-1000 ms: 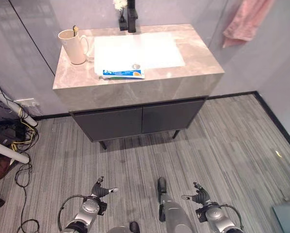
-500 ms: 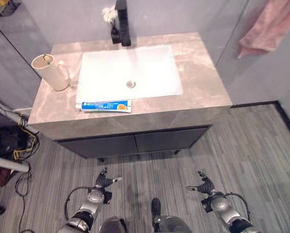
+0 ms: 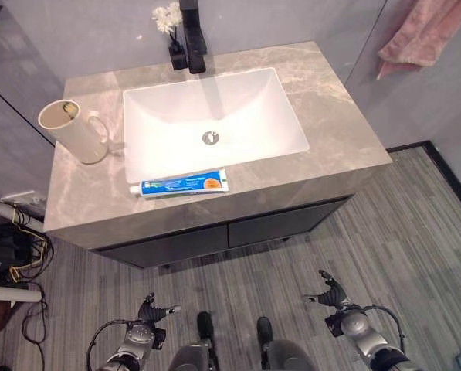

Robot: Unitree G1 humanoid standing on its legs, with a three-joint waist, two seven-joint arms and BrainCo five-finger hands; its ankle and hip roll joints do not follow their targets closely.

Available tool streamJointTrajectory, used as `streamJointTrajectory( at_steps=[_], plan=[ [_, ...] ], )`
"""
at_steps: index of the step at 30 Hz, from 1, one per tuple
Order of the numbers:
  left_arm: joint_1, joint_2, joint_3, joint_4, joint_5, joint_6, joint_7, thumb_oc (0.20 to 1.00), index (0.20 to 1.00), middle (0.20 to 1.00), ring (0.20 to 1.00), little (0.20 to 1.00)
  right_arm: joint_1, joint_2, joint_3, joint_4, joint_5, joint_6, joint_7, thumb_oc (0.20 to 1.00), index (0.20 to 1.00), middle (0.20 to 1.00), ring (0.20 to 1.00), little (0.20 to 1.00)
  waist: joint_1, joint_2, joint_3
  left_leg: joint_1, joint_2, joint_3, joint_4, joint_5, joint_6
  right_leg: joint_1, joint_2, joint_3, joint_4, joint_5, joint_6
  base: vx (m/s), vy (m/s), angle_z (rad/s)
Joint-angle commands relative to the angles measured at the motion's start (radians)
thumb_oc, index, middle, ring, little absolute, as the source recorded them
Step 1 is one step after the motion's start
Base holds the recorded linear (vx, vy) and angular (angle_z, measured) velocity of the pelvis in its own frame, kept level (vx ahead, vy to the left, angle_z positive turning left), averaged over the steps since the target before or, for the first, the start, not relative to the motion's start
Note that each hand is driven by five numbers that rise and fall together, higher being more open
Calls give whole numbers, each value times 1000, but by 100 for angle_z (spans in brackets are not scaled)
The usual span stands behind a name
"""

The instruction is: Put brush and paste in cup on sink, flatten towel.

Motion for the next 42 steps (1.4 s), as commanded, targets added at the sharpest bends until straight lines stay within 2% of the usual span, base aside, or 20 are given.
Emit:
streamJointTrajectory(
  at_steps=[1, 3, 6, 8, 9, 10, 11, 12, 13, 16, 18, 19, 22, 23, 27, 30, 33, 36, 39, 42],
  plan=[
    [15, 38, 30, 4, 20, -7, 20, 1000, 1000, 1000, 1000, 1000, -39, 2, 13, -13, -22, -28, -7, 1000, 1000, 1000, 1000, 1000, 34, -40, -29, -65, 15, -14, 200, -116, -27, 0, -34, 49, -2, 73, 56, 57, 181, 6],
    [28, 49, 31, -10, 35, -7, 21, 1000, 1000, 1000, 1000, 1000, -45, 9, 14, -17, -24, -25, 3, 1000, 1000, 1000, 1000, 1000, 44, -40, -29, -55, -6, -16, 192, -132, -5, -17, -51, 42, 60, 89, 73, 57, 189, -1],
    [48, 63, 17, -45, 44, -9, 13, 1000, 1000, 1000, 1000, 1000, -53, 7, 19, -23, -27, -18, 13, 1000, 1000, 1000, 1000, 1000, 47, -35, -8, -35, -3, -31, 153, -115, 8, -90, -43, 25, 197, 162, 78, 12, 126, 3],
    [58, 70, 5, -64, 48, -15, 5, 1000, 1000, 1000, 1000, 1000, -62, 12, 18, 1, -20, -16, 16, 1000, 1000, 1000, 1000, 1000, 51, -31, 0, -28, 0, -41, 137, -109, 10, -114, -32, 6, 226, 155, 74, 21, 47, 9],
    [73, 86, -24, -97, 80, -31, 12, 1000, 1000, 1000, 1000, 1000, -79, 33, 4, 84, 16, -9, 17, 1000, 1000, 1000, 1000, 1000, 67, -33, -3, -13, -7, -49, 107, -108, 6, -136, -49, -49, 150, 151, 69, 86, -14, 7],
    [72, 90, -30, -101, 83, -41, 12, 1000, 1000, 1000, 1000, 1000, -89, 41, -4, 129, 32, -7, 17, 1000, 1000, 1000, 1000, 1000, 73, -38, -5, -7, -11, -57, 97, -107, 1, -139, -65, -74, 71, 154, 69, 90, -50, -2],
    [72, 90, -30, -101, 83, -41, 12, 1000, 1000, 1000, 1000, 1000, -90, 42, -4, 131, 32, -8, 17, 1000, 1000, 1000, 1000, 1000, 71, -36, -3, -4, -10, -60, 97, -108, 1, -133, -65, -78, 67, 155, 69, 67, -95, 1],
    [67, 97, -36, -102, 85, -48, 10, 1000, 1000, 1000, 1000, 1000, -101, 43, -10, 164, 39, -7, 17, 1000, 1000, 1000, 1000, 1000, 77, -39, 0, -3, -14, -71, 97, -110, -5, -140, -82, -91, -1, 176, 73, 99, -187, 26],
    [70, 134, -69, -182, 124, -69, 15, 1000, 1000, 1000, 1000, 1000, -110, 29, -11, 202, 14, -1, 5, 1000, 1000, 1000, 1000, 1000, 89, -50, 9, -4, -26, -118, 106, -114, -24, -128, -102, -63, -91, 208, 86, 115, -213, 61],
    [92, 163, -102, -246, 190, -96, 26, 1000, 1000, 1000, 1000, 1000, -100, 14, -15, 214, -6, -4, -3, 1000, 1000, 1000, 1000, 1000, 102, -52, -3, -8, -26, -139, 90, -109, -30, -101, -104, -52, -116, 216, 88, 52, -118, 109],
    [140, 194, -130, -331, 244, -119, 24, 1000, 1000, 1000, 1000, 1000, -85, 0, -43, 244, 0, -6, -6, 1000, 1000, 1000, 1000, 1000, 121, -46, -20, -6, -21, -160, 60, -92, -45, -71, -107, -100, -165, 236, 91, 63, -192, 71],
    [184, 260, -155, -457, 301, -145, 23, 1000, 1000, 1000, 1000, 1000, -71, -12, -75, 273, 15, -7, -8, 1000, 1000, 1000, 1000, 1000, 138, -39, -32, -18, -14, -184, 47, -77, -58, -52, -105, -135, -193, 238, 90, 46, -205, 56],
    [223, 395, -215, -642, 429, -186, 42, 1000, 1000, 1000, 1000, 1000, -75, -23, -94, 357, 8, 3, -21, 1000, 1000, 1000, 1000, 1000, 164, -29, -38, -35, 3, -211, 36, -63, -77, -31, -97, -172, -213, 225, 87, 56, -185, 65],
    [255, 453, -214, -712, 468, -200, 59, 1000, 1000, 1000, 1000, 1000, -69, -32, -112, 374, 17, 5, -22, 1000, 1000, 1000, 1000, 1000, 170, -22, -41, -36, 9, -221, 30, -58, -83, -23, -95, -185, -212, 218, 85, 63, -102, 38],
    [334, 583, -175, -884, 503, -233, 76, 1000, 1000, 1000, 1000, 1000, -42, -45, -111, 364, -10, 6, -29, 1000, 1000, 1000, 1000, 1000, 177, -3, -52, -36, 9, -236, 15, -49, -88, -17, -98, -203, -212, 213, 85, 40, -27, 12],
    [406, 736, -93, -1109, 511, -276, 86, 1000, 1000, 1000, 1000, 1000, -47, -44, -103, 370, -27, 23, -32, 1000, 1000, 1000, 1000, 1000, 189, 24, -67, -30, 1, -248, -3, -42, -90, -6, -109, -218, -218, 212, 91, 45, 24, 6],
    [425, 796, -30, -1213, 528, -276, 123, 1000, 1000, 1000, 1000, 1000, -84, -22, -79, 346, -10, 21, -25, 1000, 1000, 1000, 1000, 1000, 192, 28, -69, -26, -7, -241, -11, -44, -85, -11, -115, -209, -222, 219, 97, 32, 46, 14],
    [406, 796, 4, -1303, 531, -282, 178, 1000, 1000, 1000, 1000, 1000, -75, -20, -75, 260, 12, 2, -41, 1000, 1000, 1000, 1000, 1000, 171, 27, -61, -29, -10, -216, -16, -48, -77, -38, -116, -177, -223, 236, 103, 12, 80, -17],
    [399, 794, 15, -1340, 523, -289, 185, 1000, 1000, 1000, 1000, 1000, -69, -20, -78, 258, 7, 7, -51, 1000, 1000, 1000, 1000, 1000, 167, 25, -62, -30, -12, -205, -19, -50, -74, -49, -116, -162, -223, 244, 106, 5, 40, -32],
    [399, 758, 37, -1413, 410, -294, 155, 1000, 1000, 1000, 1000, 1000, -58, -12, -84, 282, -16, 26, -56, 1000, 1000, 1000, 1000, 1000, 160, 22, -62, -34, -16, -190, -20, -54, -68, -68, -115, -139, -223, 255, 110, -6, 36, -20]
  ],
)
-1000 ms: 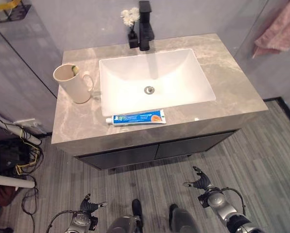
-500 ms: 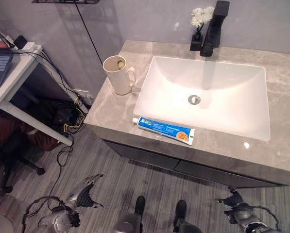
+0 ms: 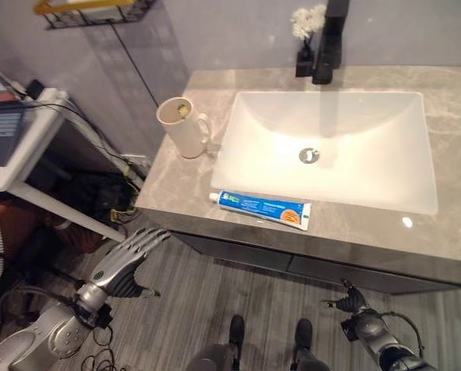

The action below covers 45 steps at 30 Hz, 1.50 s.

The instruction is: Put brush and paste in cup on sink, flatten towel.

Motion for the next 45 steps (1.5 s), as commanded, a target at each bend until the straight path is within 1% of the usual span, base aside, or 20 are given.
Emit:
streamJointTrajectory(
  at_steps=[1, 2, 3, 6, 13, 14, 18, 20, 25, 26, 27, 28, 29, 30, 31, 33, 35, 38, 42, 45],
  plan=[
    [8, -59, 66, -72, -147, -28, 19, 1000, 1000, 1000, 1000, 1000, -17, 17, 10, 43, -19, 17, -29, 1000, 1000, 1000, 1000, 1000, -16, -59, 1, 5, -31, 10, 54, -68, 9, 12, -101, 37, 3, 42, 91, -30, 27, -7],
    [2, -63, 69, -90, -170, -31, 16, 1000, 1000, 1000, 1000, 1000, -13, 18, 0, 54, -13, 23, -32, 1000, 1000, 1000, 1000, 1000, -19, -60, 2, 4, -32, 13, 53, -69, 10, 8, -102, 42, 3, 45, 92, -11, 52, -17],
    [-7, -48, 69, -113, -156, -29, 11, 1000, 1000, 1000, 1000, 1000, -6, 21, -20, 70, -1, 28, -35, 1000, 1000, 1000, 1000, 1000, -27, -62, 2, 6, -35, 21, 50, -72, 14, 1, -103, 52, 3, 50, 93, 11, 63, -27],
    [-24, -45, 74, -115, -154, -28, 14, 1000, 1000, 1000, 1000, 1000, 16, 28, -45, 75, 21, 27, -30, 1000, 1000, 1000, 1000, 1000, -42, -68, 7, 9, -38, 36, 49, -78, 18, -10, -102, 72, 3, 58, 96, 13, 56, -25],
    [-8, -46, 136, -111, -133, -22, 39, 1000, 1000, 1000, 1000, 1000, 53, 47, -61, 81, 26, 30, -27, 1000, 1000, 1000, 1000, 1000, -55, -85, 14, 5, -43, 74, 64, -93, 24, -36, -99, 110, 3, 74, 105, -2, 32, -22],
    [-4, -53, 162, -113, -132, -17, 46, 1000, 1000, 1000, 1000, 1000, 58, 57, -62, 77, 32, 29, -26, 1000, 1000, 1000, 1000, 1000, -57, -91, 14, 3, -43, 82, 69, -98, 26, -41, -97, 120, 3, 78, 107, 3, 13, -12],
    [-10, -64, 177, -107, -132, -17, 52, 1000, 1000, 1000, 1000, 1000, 61, 66, -49, 55, 33, 21, -22, 1000, 1000, 1000, 1000, 1000, -65, -106, 14, 1, -42, 93, 74, -103, 27, -50, -93, 134, 3, 85, 107, 5, 4, -12],
    [-25, -82, 169, -97, -137, -15, 54, 1000, 1000, 1000, 1000, 1000, 57, 69, -45, 42, 41, 17, -24, 1000, 1000, 1000, 1000, 1000, -68, -111, 13, -1, -40, 98, 74, -102, 26, -55, -92, 138, 3, 86, 107, 1, 2, -10],
    [-116, -189, 108, -76, -189, -3, 47, 1000, 1000, 1000, 1000, 1000, 47, 84, -36, 20, 69, 13, -17, 1000, 1000, 1000, 1000, 1000, -80, -124, 12, 1, -39, 101, 68, -100, 26, -59, -87, 139, 3, 89, 106, 9, -3, -7],
    [-117, -189, 107, -75, -189, -4, 47, 1000, 1000, 1000, 1000, 1000, 47, 84, -36, 20, 69, 13, -17, 1000, 1000, 1000, 1000, 1000, -80, -124, 12, 1, -39, 101, 68, -99, 26, -59, -87, 139, 3, 89, 106, 0, 0, 0],
    [-137, -225, 91, -71, -222, 0, 40, 1000, 1000, 1000, 1000, 1000, 52, 87, -26, 8, 68, 11, -16, 1000, 1000, 1000, 1000, 1000, -86, -134, 7, 2, -39, 100, 60, -95, 25, -60, -88, 137, 3, 97, 107, 0, 0, 0],
    [-146, -236, 83, -71, -232, -1, 37, 1000, 1000, 1000, 1000, 1000, 55, 87, -23, 6, 67, 11, -15, 1000, 1000, 1000, 1000, 1000, -88, -138, 4, 3, -39, 99, 58, -94, 25, -60, -87, 137, 3, 97, 107, 0, 0, 0],
    [-146, -236, 83, -71, -232, -1, 37, 1000, 1000, 1000, 1000, 1000, 55, 87, -23, 6, 67, 11, -15, 1000, 1000, 1000, 1000, 1000, -88, -138, 4, 2, -39, 99, 58, -94, 25, -60, -87, 137, 3, 97, 107, 0, 0, 0],
    [-161, -246, 71, -71, -243, 0, 25, 1000, 1000, 1000, 1000, 1000, 58, 89, -23, 2, 73, 11, -14, 1000, 1000, 1000, 1000, 1000, -95, -149, -1, 3, -36, 99, 56, -93, 24, -61, -85, 136, 3, 99, 107, 0, 0, 0],
    [-163, -246, 70, -70, -244, 0, 24, 1000, 1000, 1000, 1000, 1000, 58, 89, -24, 2, 73, 12, -13, 1000, 1000, 1000, 1000, 1000, -95, -149, -1, 3, -36, 98, 56, -93, 24, -61, -85, 136, 3, 99, 107, 34, -32, 0],
    [-177, -255, 58, -63, -265, 4, 17, 1000, 1000, 1000, 1000, 1000, 63, 90, -36, 16, 76, 14, -31, 1000, 1000, 1000, 1000, 1000, -100, -162, -6, 3, -32, 98, 53, -92, 23, -61, -80, 136, 3, 98, 106, 18, -16, 0],
    [-178, -254, 60, -60, -267, 10, 15, 1000, 1000, 1000, 1000, 1000, 62, 91, -40, 19, 72, 16, -35, 1000, 1000, 1000, 1000, 1000, -100, -165, -7, 4, -30, 97, 51, -92, 23, -60, -78, 136, 3, 99, 106, 0, 0, 0],
    [-181, -260, 63, -54, -270, 15, 11, 1000, 1000, 1000, 1000, 1000, 69, 91, -41, 15, 68, 16, -34, 1000, 1000, 1000, 1000, 1000, -105, -180, -9, 4, -22, 99, 52, -93, 21, -60, -69, 139, 3, 99, 104, 11, -8, 0],
    [-180, -267, 65, -41, -274, 21, 5, 1000, 1000, 1000, 1000, 1000, 74, 93, -39, 13, 69, 16, -31, 1000, 1000, 1000, 1000, 1000, -105, -188, -8, 5, -18, 104, 57, -97, 20, -60, -65, 144, 3, 100, 103, 0, 0, 0],
    [-185, -289, 63, -12, -260, 30, 16, 1000, 1000, 1000, 1000, 1000, 77, 102, -30, 5, 60, 13, -37, 1000, 1000, 1000, 1000, 1000, -108, -190, -5, 8, -14, 114, 62, -102, 20, -63, -61, 154, 3, 99, 102, 15, 6, -3]
  ],
)
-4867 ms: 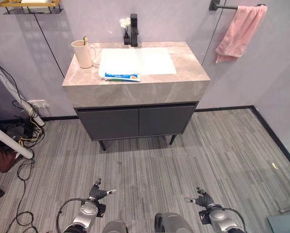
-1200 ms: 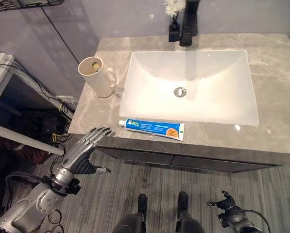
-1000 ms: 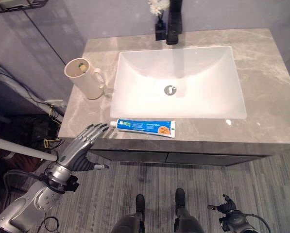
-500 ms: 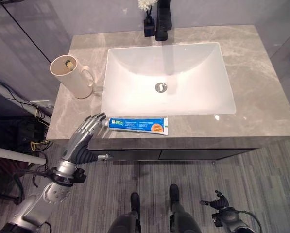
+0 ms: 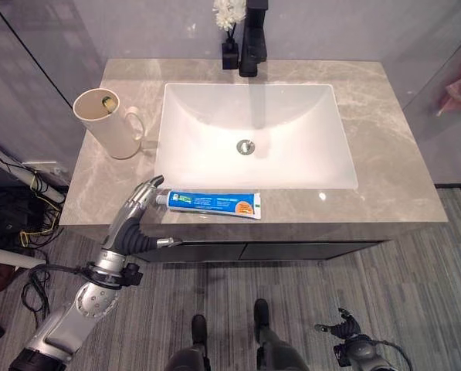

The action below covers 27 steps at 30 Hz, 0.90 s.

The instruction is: Put brush and paste in cup on sink, flatten towel.

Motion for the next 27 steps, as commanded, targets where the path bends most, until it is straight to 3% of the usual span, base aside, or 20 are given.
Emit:
streamJointTrajectory(
  at_steps=[1, 27],
  plan=[
    [-45, -20, -4, 1, -14, -16, 25, 1000, 1000, 1000, 1000, 1000, -18, 7, 27, -10, 23, -17, -20, 1000, 1000, 1000, 1000, 1000, -2, -22, 7, 9, -17, -26, 62, -84, 0, 9, -79, 12, 3, 59, 95, 19, 8, -8],
    [-129, -20, 41, 28, -44, -2, 23, 1000, 1000, 1000, 1000, 1000, -1, -14, 30, -65, 6, -21, -1, 1000, 1000, 1000, 1000, 1000, -24, -9, 13, -24, -19, 3, 91, -97, -2, -32, -76, 44, 3, 73, 94, 5, 0, -5]
  ],
)
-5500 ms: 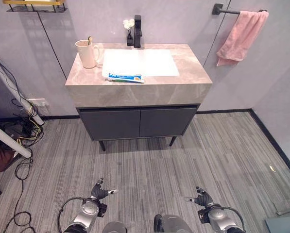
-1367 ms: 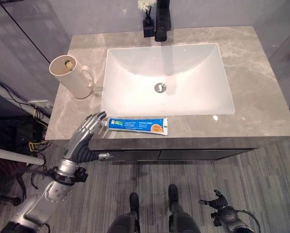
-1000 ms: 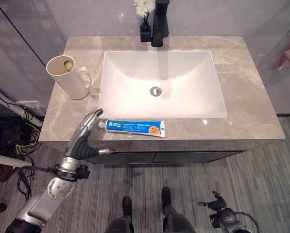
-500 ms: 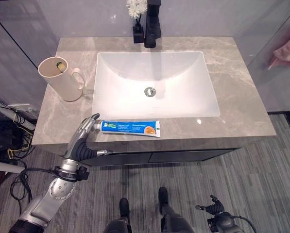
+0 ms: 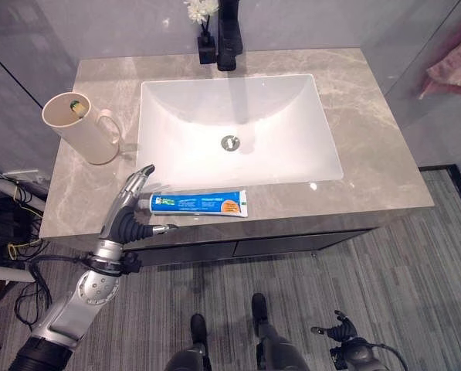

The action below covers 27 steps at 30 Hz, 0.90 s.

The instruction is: Put brush and paste in cup on sink, flatten towel.

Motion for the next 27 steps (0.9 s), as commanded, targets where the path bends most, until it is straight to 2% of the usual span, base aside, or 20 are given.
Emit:
streamJointTrajectory(
  at_steps=[1, 14, 20, 27],
  plan=[
    [-47, 13, 24, -30, -21, -24, 19, 1000, 1000, 1000, 1000, 1000, -23, -26, 30, -17, 7, -19, -2, 1000, 1000, 1000, 1000, 1000, -7, -17, 15, -5, -18, -52, 92, -94, -4, 14, -83, -11, 3, 59, 99, 0, 0, 0],
    [-76, 27, -38, 18, 25, -13, -8, 1000, 1000, 1000, 1000, 1000, -35, -33, 34, -35, 8, -26, -10, 1000, 1000, 1000, 1000, 1000, -16, -24, 25, -31, -18, -52, 102, -93, -5, 0, -80, -12, 3, 62, 97, 0, 0, 0],
    [-130, -7, -90, 78, 44, -4, 8, 1000, 1000, 1000, 1000, 1000, -21, -17, 45, -49, 18, -36, -9, 1000, 1000, 1000, 1000, 1000, -36, -39, 31, -43, -13, -48, 103, -90, -7, -10, -74, -6, 3, 63, 94, 0, 0, 0],
    [-160, 8, -129, 95, 92, -2, 2, 1000, 1000, 1000, 1000, 1000, -17, -8, 54, -37, 11, -37, -11, 1000, 1000, 1000, 1000, 1000, -46, -54, 31, -40, -4, -33, 106, -96, -8, -13, -64, 7, 3, 67, 97, 0, 0, 0]
  ],
)
